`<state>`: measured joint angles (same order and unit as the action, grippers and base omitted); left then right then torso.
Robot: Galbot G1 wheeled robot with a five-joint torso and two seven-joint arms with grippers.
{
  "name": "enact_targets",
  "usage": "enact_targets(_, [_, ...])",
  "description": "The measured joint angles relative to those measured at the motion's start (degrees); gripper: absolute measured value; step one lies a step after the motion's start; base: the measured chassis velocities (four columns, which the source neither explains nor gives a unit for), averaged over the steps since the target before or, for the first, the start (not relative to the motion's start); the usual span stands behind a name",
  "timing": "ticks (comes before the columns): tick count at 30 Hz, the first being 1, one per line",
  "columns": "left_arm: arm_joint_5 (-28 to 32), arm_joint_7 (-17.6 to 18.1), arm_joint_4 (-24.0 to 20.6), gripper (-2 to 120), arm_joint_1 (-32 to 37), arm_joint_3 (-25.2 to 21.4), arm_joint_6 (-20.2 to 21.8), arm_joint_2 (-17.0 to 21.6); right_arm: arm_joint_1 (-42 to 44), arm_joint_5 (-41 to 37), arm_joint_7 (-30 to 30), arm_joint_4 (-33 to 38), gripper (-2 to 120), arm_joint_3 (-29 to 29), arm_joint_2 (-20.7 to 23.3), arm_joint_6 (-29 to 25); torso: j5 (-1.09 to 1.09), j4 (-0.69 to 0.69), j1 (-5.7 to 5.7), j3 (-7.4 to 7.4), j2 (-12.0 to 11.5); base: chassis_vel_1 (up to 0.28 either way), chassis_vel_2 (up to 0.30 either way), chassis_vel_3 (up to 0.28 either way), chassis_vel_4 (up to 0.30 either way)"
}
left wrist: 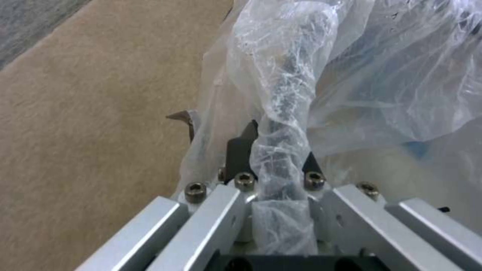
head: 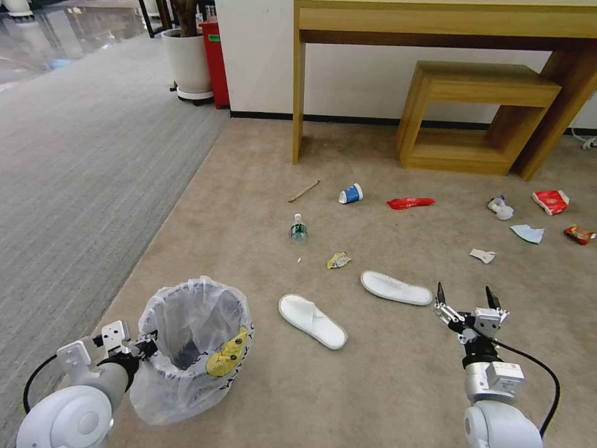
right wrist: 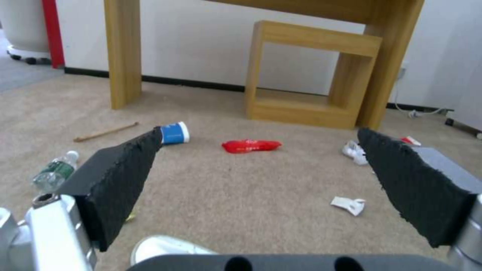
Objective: Pick up the trash bin and place the garbage on the floor into it.
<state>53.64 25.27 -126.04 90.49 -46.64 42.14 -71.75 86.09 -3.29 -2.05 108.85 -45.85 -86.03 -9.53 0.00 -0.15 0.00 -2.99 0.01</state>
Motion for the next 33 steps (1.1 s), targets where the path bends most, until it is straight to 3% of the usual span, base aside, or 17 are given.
enact_targets(23, [-0.6, 0.0, -0.5, 2, 0.4, 0.2, 0.0, -0.5, 0.3, -0.1, -0.1, 0.3, 100, 0.0, 0.4, -0.5, 0.01, 0.0, 0.0, 0.0, 0.0, -0.125, 0.12, 0.123, -0.122])
enact_targets(33, [-1.0, -0.3, -0.1, 2, 0.4, 0.3, 0.0, -0.7, -0.1, -0.1, -0.3, -0.8, 100, 0.5, 0.7, -2.8, 0.0, -0.01, 0.0, 0.0, 0.0, -0.033, 0.039, 0.036, -0.033])
